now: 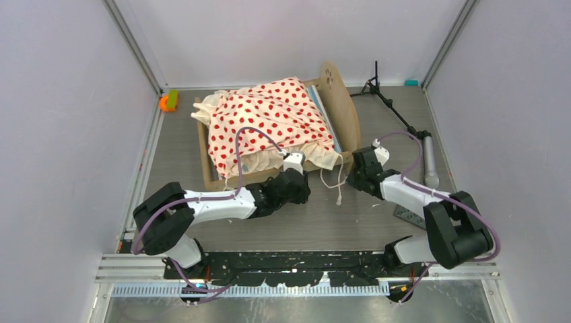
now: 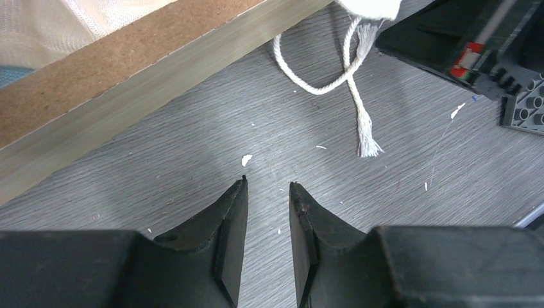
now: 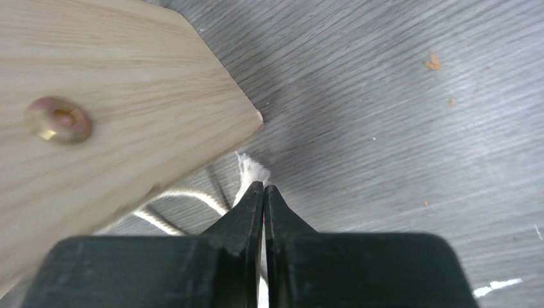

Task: Set up the pet bed
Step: Tie the ropes to the bed frame.

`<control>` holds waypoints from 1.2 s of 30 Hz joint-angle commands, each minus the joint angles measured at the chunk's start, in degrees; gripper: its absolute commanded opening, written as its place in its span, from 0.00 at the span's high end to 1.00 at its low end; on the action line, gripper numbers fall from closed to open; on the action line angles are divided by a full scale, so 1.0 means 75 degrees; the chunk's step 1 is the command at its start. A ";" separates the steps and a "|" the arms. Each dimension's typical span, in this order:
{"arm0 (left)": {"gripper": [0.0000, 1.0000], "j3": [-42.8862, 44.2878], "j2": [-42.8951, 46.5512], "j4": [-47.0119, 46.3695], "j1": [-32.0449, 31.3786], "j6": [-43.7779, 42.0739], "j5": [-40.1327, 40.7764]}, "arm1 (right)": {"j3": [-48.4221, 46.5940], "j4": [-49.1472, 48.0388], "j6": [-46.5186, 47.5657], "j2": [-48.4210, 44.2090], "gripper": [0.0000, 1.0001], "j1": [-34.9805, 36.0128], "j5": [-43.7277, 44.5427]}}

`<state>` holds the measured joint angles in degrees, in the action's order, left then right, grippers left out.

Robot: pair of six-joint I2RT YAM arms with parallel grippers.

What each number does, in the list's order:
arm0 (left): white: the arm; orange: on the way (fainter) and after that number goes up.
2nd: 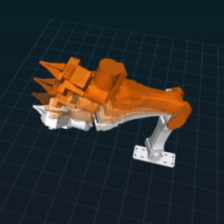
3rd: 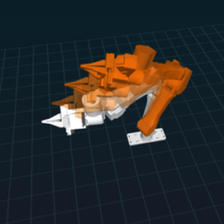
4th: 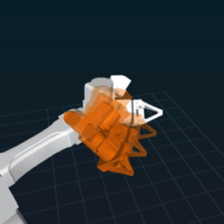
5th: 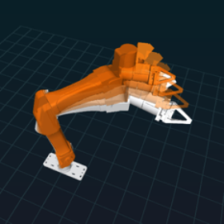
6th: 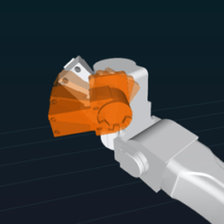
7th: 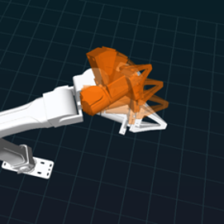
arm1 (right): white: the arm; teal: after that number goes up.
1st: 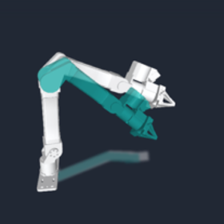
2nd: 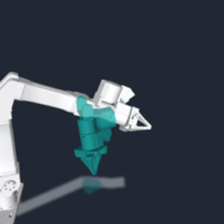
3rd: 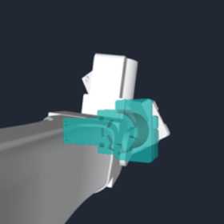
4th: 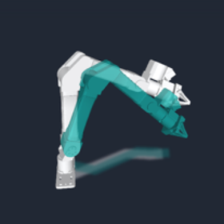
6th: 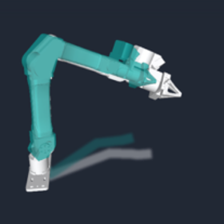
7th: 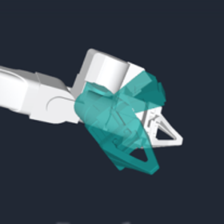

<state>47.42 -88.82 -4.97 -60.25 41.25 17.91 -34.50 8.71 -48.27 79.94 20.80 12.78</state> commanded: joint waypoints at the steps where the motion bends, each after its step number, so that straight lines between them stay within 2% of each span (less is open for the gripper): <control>1: 0.68 -0.0050 0.0091 -0.0437 0.0035 -0.0148 0.0017 | 0.0300 -0.0011 0.0352 -0.1336 0.86 -0.0047 0.0109; 3: 0.68 -0.0053 0.0079 -0.0466 0.0035 -0.0157 -0.0006 | 0.0432 0.0287 0.0526 -0.1832 0.79 -0.0047 -0.0098; 6: 0.68 -0.0038 0.0004 -0.0525 0.0041 -0.0190 -0.0072 | 0.0422 0.0853 0.0684 -0.2275 0.73 -0.0042 -0.0620; 13: 0.68 -0.0043 0.0041 -0.0532 0.0042 -0.0310 -0.0204 | 0.0418 0.1515 0.0732 -0.2252 0.55 -0.0022 -0.2252; 16: 0.68 -0.0022 0.0039 -0.0532 0.0041 -0.0420 -0.0291 | 0.0369 0.1704 0.0856 -0.2362 0.53 0.0031 -0.2326; 19: 0.68 -0.0024 0.0031 -0.0526 0.0048 -0.0493 -0.0336 | 0.0196 0.1879 0.1174 -0.2404 0.56 0.0093 -0.2354; 25: 0.68 -0.0190 0.0368 -0.0291 0.0053 -0.0647 -0.0373 | -0.0681 0.2265 0.2195 -0.2443 0.58 0.0178 -0.2151; 30: 0.66 -0.0493 0.1051 0.0012 0.0078 -0.0826 -0.0238 | -0.1091 0.1626 0.4502 -0.3201 0.53 0.0174 -0.3066; 34: 0.64 -0.0695 0.1360 0.0088 0.0312 -0.0841 -0.0436 | -0.1317 0.1859 0.8305 -0.3589 0.51 0.0180 -0.4573; 36: 0.65 -0.0747 0.1436 0.0089 0.0424 -0.0821 -0.0624 | -0.1654 0.3226 1.1712 -0.3414 0.54 0.0171 -0.5776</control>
<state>42.61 -80.34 -4.19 -58.78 36.32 14.81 -42.28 23.40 -3.11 53.82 21.80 -14.52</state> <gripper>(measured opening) 0.354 0.473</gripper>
